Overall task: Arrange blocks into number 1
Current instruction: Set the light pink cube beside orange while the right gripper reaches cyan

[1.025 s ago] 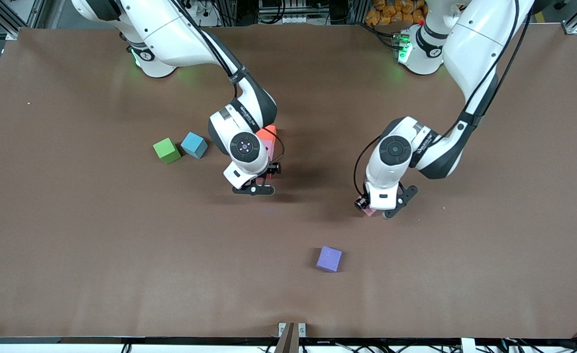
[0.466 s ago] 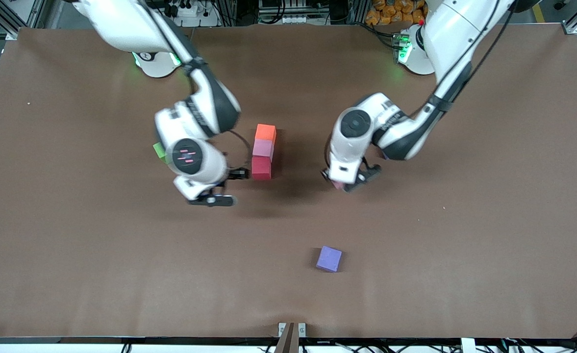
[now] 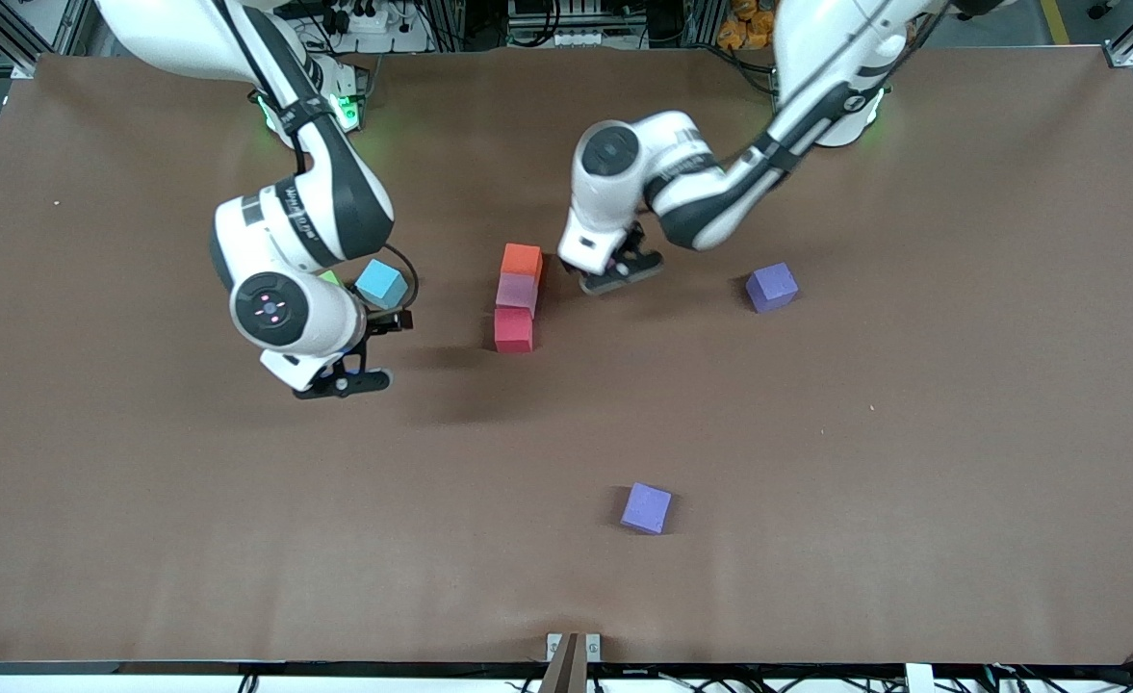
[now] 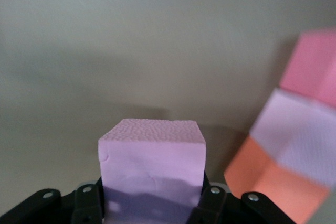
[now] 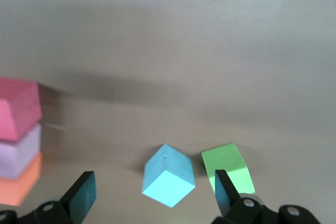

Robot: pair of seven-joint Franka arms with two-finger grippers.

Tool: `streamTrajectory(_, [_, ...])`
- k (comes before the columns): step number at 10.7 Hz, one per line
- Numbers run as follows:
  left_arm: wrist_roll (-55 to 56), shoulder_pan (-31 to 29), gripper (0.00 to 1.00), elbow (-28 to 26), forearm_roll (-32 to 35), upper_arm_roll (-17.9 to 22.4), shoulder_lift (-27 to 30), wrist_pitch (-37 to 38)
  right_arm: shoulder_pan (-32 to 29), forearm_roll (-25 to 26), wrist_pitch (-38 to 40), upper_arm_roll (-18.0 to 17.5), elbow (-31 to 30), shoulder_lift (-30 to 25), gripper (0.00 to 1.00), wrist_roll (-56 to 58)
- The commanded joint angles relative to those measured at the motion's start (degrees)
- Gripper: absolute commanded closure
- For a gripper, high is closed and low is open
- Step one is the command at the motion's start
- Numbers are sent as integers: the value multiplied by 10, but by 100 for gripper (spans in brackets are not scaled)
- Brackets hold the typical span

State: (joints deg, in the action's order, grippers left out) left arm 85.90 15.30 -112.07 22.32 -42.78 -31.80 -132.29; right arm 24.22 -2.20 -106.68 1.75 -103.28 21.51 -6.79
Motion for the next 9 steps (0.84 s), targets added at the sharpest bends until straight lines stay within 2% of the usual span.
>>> streamTrajectory(1, [4, 45, 100, -3, 14, 2, 13, 5, 2, 11, -91, -5, -151, -78, 0, 104])
streamTrajectory(4, [7, 120, 100, 16, 16, 2, 5, 6, 2, 11, -149, -5, -253, -124, 0, 227])
streamTrajectory(6, [7, 158, 100, 35, 17, 7, -9, 10, -1, 9, -159, -5, -282, -127, 0, 322])
streamTrajectory(7, [7, 175, 100, 43, 21, 16, -17, 10, -1, 9, -175, -6, -299, -137, 0, 331])
streamTrajectory(9, [6, 197, 100, 65, 66, 37, -54, 10, 2, 9, -227, -6, -335, -141, 0, 366])
